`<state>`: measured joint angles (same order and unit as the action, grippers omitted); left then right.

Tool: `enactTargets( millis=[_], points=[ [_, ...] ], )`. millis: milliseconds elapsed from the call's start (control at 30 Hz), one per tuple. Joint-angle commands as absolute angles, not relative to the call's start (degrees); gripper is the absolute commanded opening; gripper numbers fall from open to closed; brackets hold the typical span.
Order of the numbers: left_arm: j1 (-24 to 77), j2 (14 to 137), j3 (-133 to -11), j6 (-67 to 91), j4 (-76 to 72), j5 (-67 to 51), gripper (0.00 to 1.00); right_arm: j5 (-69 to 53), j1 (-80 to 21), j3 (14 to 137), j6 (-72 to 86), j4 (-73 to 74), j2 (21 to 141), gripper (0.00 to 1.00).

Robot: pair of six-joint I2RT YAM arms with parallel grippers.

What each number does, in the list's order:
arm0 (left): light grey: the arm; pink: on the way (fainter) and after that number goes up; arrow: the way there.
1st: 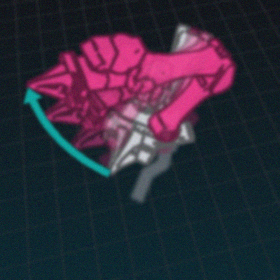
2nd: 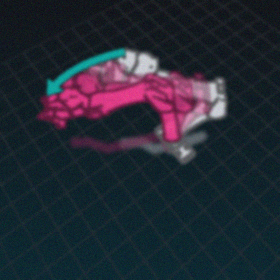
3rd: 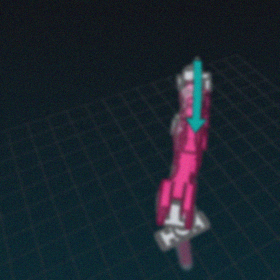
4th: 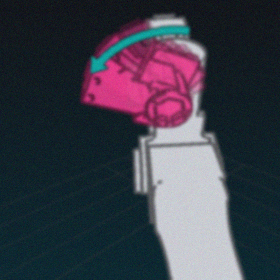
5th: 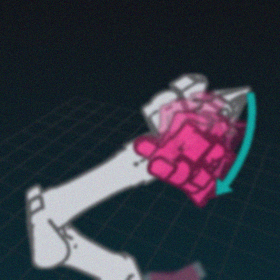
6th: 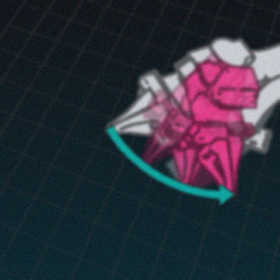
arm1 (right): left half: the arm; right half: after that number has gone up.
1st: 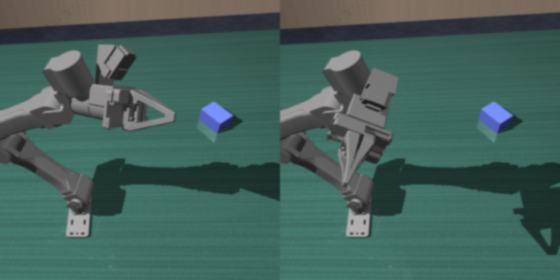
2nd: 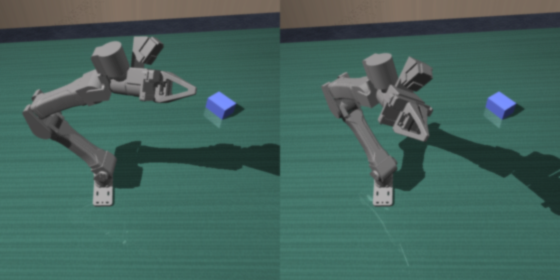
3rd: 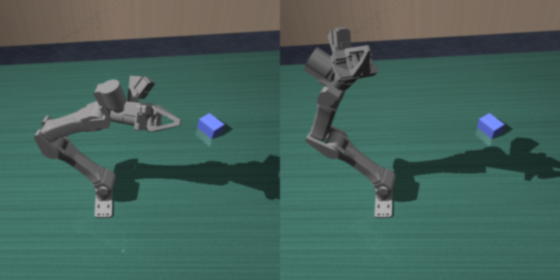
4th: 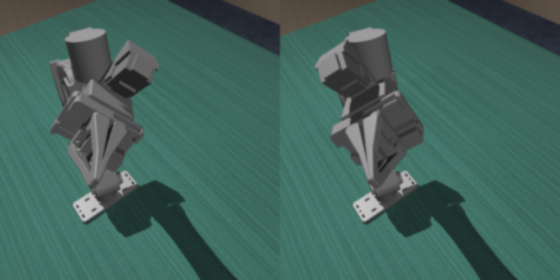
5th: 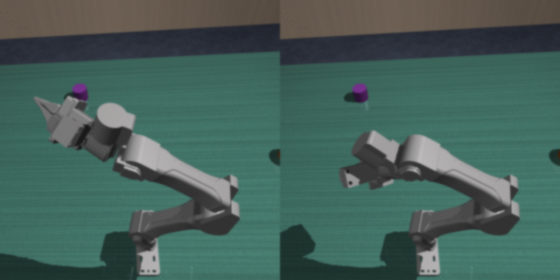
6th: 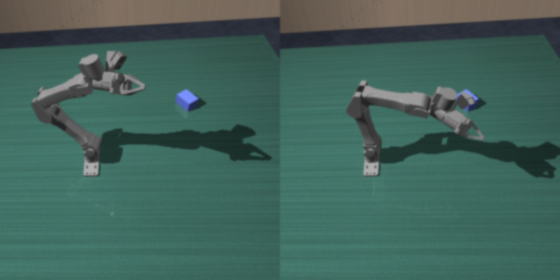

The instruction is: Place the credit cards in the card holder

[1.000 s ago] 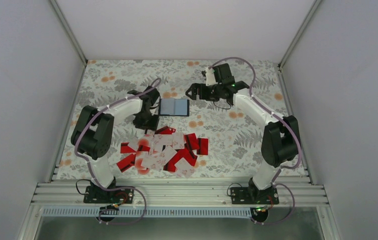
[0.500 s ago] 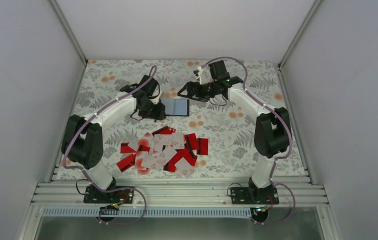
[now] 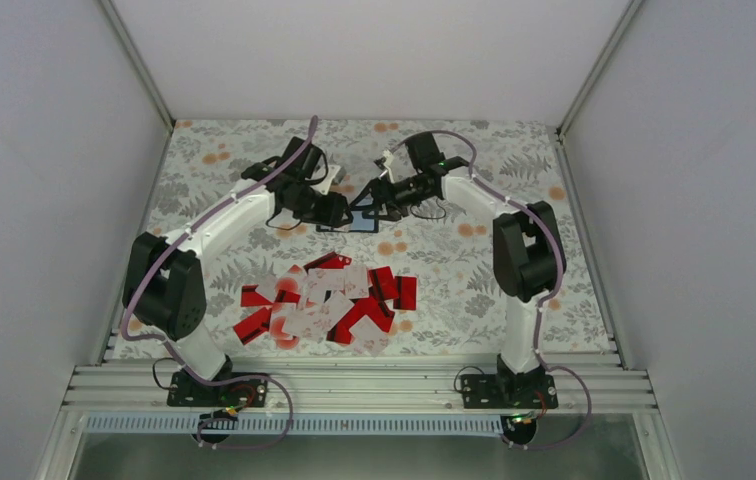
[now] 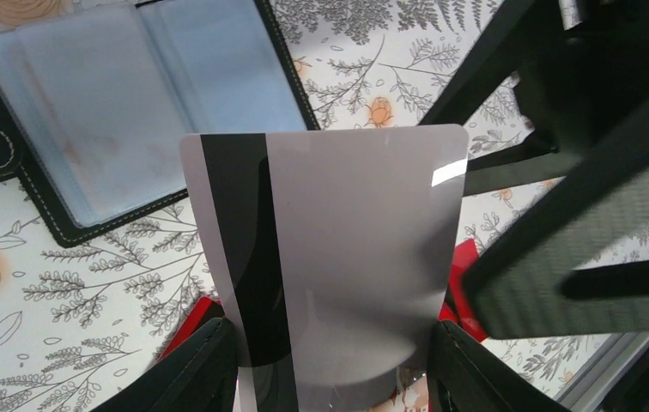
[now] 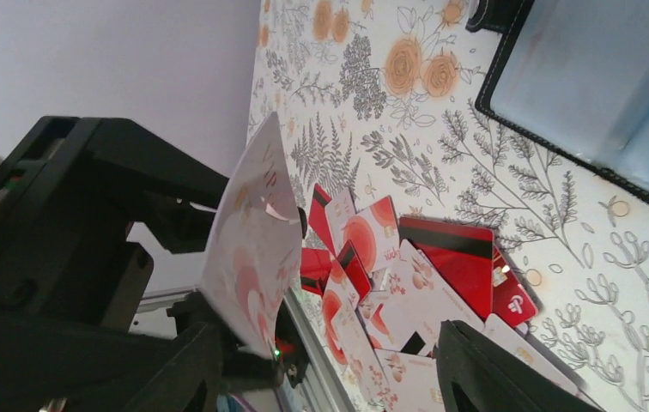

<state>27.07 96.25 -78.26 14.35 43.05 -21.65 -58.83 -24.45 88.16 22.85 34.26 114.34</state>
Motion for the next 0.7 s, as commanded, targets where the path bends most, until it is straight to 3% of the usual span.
enactTargets(
  millis=[0, 267, 533, 667],
  points=[
    [28.0, 96.0, -80.0, 13.5, 42.3, -23.5, 0.53, -61.4, -25.9, 91.7, 22.5, 36.4, 115.9, 0.61],
    [29.2, 96.5, -80.1, 14.7, 41.9, -22.6, 0.52, -61.8, -26.6, 94.2, 23.8, 36.2, 118.1, 0.40],
    [30.0, 98.0, -81.1, 17.7, 41.2, -21.1, 0.50, -63.0, -26.9, 94.3, 23.9, 36.0, 118.9, 0.07],
    [30.4, 98.9, -82.5, 18.2, 41.4, -20.6, 0.50, -63.8, -26.9, 94.2, 23.7, 35.8, 118.9, 0.04]
  ],
)
